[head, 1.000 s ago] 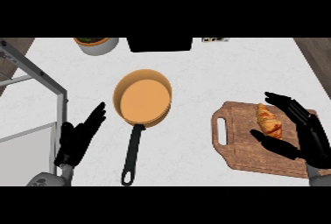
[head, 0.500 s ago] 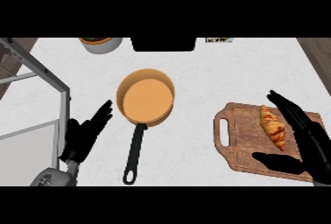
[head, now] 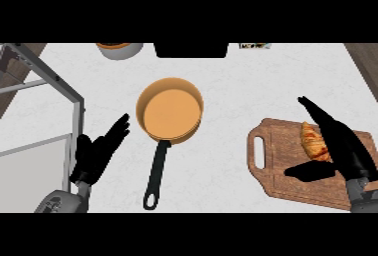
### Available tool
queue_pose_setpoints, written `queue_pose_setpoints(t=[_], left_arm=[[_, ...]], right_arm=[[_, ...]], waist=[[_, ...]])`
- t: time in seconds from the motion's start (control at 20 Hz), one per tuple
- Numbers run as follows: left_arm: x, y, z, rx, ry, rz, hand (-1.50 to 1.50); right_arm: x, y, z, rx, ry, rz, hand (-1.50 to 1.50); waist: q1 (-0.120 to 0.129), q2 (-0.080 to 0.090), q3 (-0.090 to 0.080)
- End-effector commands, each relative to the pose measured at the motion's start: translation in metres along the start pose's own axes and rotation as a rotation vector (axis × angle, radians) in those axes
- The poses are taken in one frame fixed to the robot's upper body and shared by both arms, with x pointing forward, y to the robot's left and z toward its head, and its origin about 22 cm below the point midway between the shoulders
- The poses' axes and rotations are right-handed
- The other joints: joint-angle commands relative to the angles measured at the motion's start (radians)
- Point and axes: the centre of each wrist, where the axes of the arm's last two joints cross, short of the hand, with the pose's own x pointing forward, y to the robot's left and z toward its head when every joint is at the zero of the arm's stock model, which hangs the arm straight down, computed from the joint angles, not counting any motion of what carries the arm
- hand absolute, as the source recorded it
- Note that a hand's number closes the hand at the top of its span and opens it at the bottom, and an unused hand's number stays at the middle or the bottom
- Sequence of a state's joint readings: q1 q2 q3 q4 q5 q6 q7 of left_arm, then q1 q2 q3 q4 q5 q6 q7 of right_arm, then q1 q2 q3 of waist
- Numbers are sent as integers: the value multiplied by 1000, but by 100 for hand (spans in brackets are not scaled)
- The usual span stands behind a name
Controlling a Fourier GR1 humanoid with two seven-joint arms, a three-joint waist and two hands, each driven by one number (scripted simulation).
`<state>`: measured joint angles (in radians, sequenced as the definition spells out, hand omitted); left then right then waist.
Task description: Pick the croissant from the cutting board and place it in the pot
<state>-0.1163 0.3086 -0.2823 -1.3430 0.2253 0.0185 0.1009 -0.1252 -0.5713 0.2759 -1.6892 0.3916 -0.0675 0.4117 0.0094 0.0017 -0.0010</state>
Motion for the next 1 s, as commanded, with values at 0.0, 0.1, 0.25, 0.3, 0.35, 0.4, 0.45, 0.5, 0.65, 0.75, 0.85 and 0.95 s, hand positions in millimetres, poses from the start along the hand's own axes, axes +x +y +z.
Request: queue_pose_setpoints(t=[0.0,0.1,0.25,0.3,0.35,0.4,0.45,0.5,0.65,0.75,0.85,0.95], left_arm=[[-10,-9,2,-3,4,-2,0],[6,0,-8,-6,1,15,0],[-14,-2,-4,6,10,4,0],[-16,11,4,2,5,1,0],[-5,16,-1,5,18,9,0],[-1,8,-5,-3,4,5,0],[-2,1,1,7,8,14,0],[4,-1,7,-7,-2,-4,0],[-7,6,13,15,14,-4,0],[-13,-2,-2,14,6,3,0],[-10,-6,16,-6,-9,-6,0],[7,-2,-1,18,-13,-5,0]], right_arm=[[-21,-12,-18,149,133,73,-150],[-38,7,-27,180,149,136,-150],[-78,-17,-20,176,151,124,-150],[-75,12,-24,160,143,139,-150],[-84,-9,-13,166,139,155,-150],[-56,12,-31,130,119,131,-150],[-71,-11,-26,125,114,129,-150],[-82,6,-17,107,109,152,-150],[-94,-6,-13,69,83,123,-150],[-108,-26,-18,75,60,99,-150],[-121,-23,-6,94,70,50,-150],[-131,-24,-16,139,45,-28,-150]], waist=[[3,2,1],[3,3,1],[-9,1,1],[-5,0,1],[-11,-1,1],[-8,-2,1],[-8,-2,1],[-8,-2,1],[-9,-2,1],[-11,-1,1],[-10,-3,1],[-8,-1,1]])
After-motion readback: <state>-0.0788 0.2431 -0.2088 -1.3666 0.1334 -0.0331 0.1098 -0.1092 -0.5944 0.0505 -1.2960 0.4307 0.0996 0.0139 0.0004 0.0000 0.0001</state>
